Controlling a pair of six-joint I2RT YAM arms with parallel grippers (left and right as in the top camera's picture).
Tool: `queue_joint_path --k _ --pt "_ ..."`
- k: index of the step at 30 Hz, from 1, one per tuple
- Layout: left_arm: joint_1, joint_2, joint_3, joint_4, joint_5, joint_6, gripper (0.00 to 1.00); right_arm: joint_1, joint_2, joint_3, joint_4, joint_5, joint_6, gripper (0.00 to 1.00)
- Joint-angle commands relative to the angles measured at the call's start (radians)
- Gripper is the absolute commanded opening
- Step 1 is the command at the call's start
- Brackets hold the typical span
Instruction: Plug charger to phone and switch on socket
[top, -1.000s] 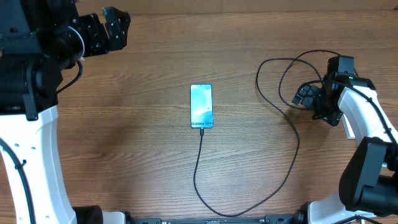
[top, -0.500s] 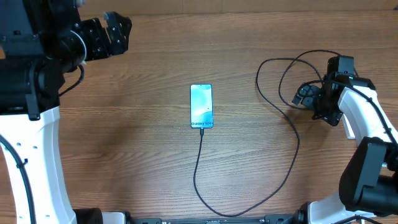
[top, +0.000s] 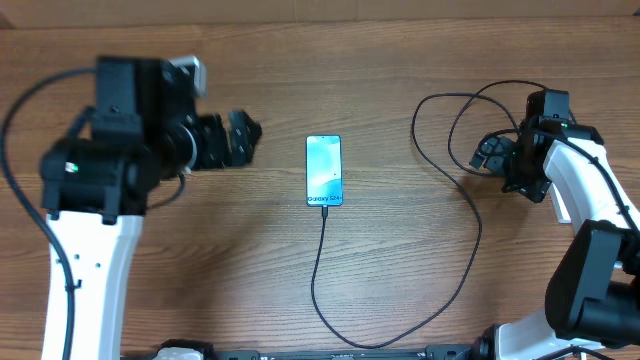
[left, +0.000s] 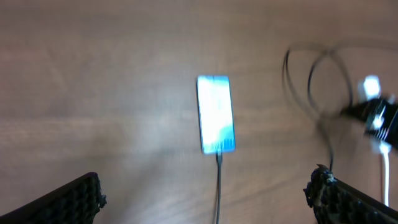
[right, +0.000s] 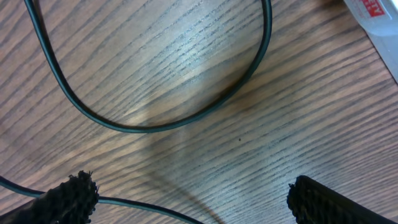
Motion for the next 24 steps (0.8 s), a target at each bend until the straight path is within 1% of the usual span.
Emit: queue_joint_path --k 1,6,13,24 --pt "-0.04 -0.055 -0.111 0.0 0.008 -0.006 1.0 0.004 -0.034 -0.005 0.003 -0.009 0.006 1.0" --pt "-0.087 -0.108 -0.274 0.0 0.009 -0.006 1.0 0.004 -0.034 -0.005 0.003 -0.009 0.006 1.0" --pt "-0.091 -0.201 -0.462 0.001 0.008 -0.006 1.0 0.004 -0.034 -0.005 0.003 -0.009 0.006 1.0" --pt "-0.091 -0.34 -0.691 0.001 0.008 -0.006 1.0 0.004 -0.034 -0.005 0.003 -0.009 0.006 1.0"
